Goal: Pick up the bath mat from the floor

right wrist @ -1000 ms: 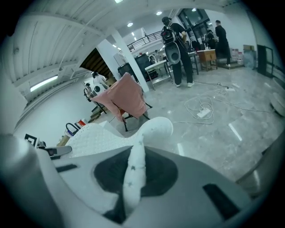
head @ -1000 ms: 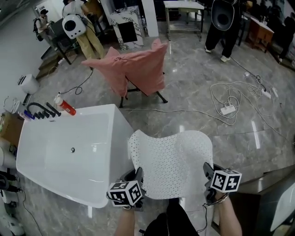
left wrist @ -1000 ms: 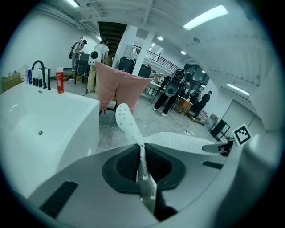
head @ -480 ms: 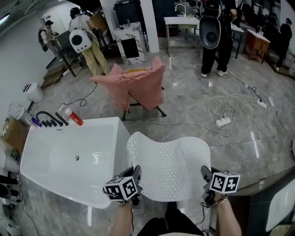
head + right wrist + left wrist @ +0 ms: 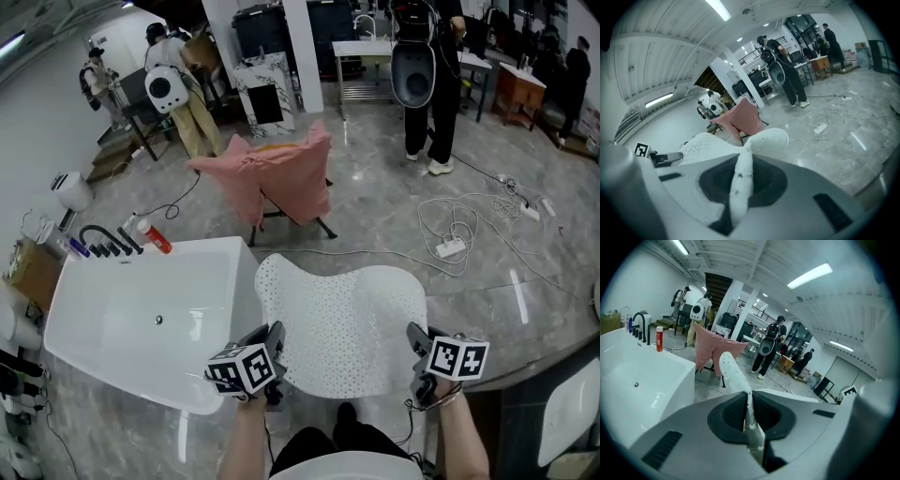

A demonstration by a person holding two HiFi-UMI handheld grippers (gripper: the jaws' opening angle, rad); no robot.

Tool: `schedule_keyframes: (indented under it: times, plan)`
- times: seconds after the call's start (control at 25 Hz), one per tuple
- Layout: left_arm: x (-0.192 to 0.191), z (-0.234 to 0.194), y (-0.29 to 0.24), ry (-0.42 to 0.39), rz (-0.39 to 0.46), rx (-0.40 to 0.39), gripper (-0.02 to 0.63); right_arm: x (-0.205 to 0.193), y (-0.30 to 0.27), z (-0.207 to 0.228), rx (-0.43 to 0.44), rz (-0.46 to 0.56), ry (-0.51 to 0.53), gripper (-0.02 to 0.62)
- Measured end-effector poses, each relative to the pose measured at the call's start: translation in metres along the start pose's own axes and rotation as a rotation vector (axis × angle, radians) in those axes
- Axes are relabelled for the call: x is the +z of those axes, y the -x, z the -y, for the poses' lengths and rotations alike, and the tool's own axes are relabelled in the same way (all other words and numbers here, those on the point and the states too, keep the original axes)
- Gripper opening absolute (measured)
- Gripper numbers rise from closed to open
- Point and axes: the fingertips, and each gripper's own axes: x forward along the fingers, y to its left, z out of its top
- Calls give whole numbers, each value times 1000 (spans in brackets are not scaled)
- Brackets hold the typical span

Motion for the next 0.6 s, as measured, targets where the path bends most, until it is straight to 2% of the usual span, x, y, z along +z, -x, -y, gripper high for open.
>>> schedule_keyframes:
  times: [0.6]
  plan:
    - [-6, 10, 28, -22, 31, 5, 15, -2, 20, -16, -6, 23, 99, 23]
